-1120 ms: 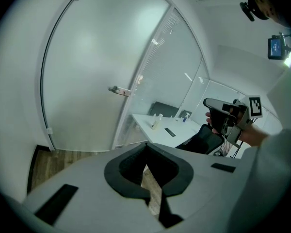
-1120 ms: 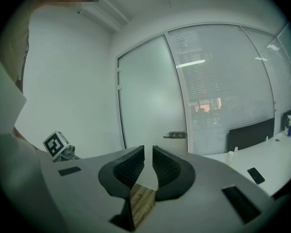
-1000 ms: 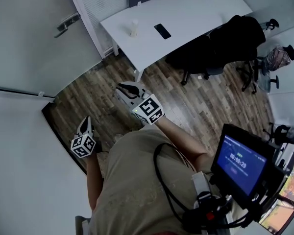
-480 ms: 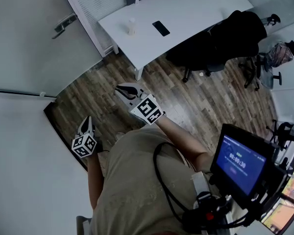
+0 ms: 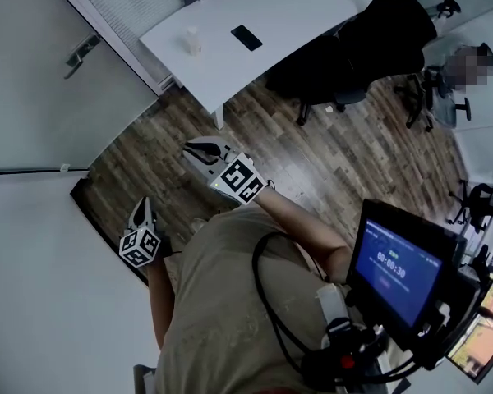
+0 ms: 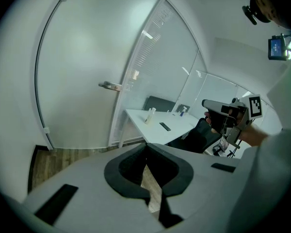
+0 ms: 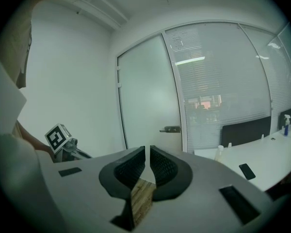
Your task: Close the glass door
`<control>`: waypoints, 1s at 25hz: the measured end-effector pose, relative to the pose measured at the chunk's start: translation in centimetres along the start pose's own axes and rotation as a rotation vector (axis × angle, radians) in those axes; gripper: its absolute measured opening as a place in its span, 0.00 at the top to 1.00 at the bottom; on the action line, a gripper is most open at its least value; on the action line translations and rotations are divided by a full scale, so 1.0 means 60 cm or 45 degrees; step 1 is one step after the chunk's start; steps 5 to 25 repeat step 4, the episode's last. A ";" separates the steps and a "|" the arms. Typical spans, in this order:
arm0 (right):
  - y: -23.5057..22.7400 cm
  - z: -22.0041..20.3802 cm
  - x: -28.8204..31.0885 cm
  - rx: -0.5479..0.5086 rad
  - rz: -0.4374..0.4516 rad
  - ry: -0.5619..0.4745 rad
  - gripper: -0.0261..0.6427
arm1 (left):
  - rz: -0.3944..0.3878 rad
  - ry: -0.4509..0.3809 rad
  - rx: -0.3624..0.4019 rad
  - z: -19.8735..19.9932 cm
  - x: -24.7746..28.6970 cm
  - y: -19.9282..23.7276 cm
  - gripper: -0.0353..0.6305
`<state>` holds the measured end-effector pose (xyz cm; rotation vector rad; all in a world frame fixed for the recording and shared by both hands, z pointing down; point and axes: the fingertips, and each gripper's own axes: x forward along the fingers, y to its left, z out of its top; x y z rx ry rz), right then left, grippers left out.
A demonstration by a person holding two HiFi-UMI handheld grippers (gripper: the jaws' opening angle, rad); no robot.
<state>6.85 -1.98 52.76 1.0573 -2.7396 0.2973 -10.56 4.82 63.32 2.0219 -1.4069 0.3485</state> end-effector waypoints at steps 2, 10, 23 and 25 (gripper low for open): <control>-0.012 -0.002 -0.015 0.002 0.004 -0.003 0.90 | -0.001 -0.001 0.004 -0.002 0.011 -0.019 0.92; -0.024 -0.005 -0.029 0.002 0.011 -0.005 0.90 | -0.001 -0.005 0.005 -0.003 0.024 -0.038 0.92; -0.024 -0.005 -0.029 0.002 0.011 -0.005 0.90 | -0.001 -0.005 0.005 -0.003 0.024 -0.038 0.92; -0.024 -0.005 -0.029 0.002 0.011 -0.005 0.90 | -0.001 -0.005 0.005 -0.003 0.024 -0.038 0.92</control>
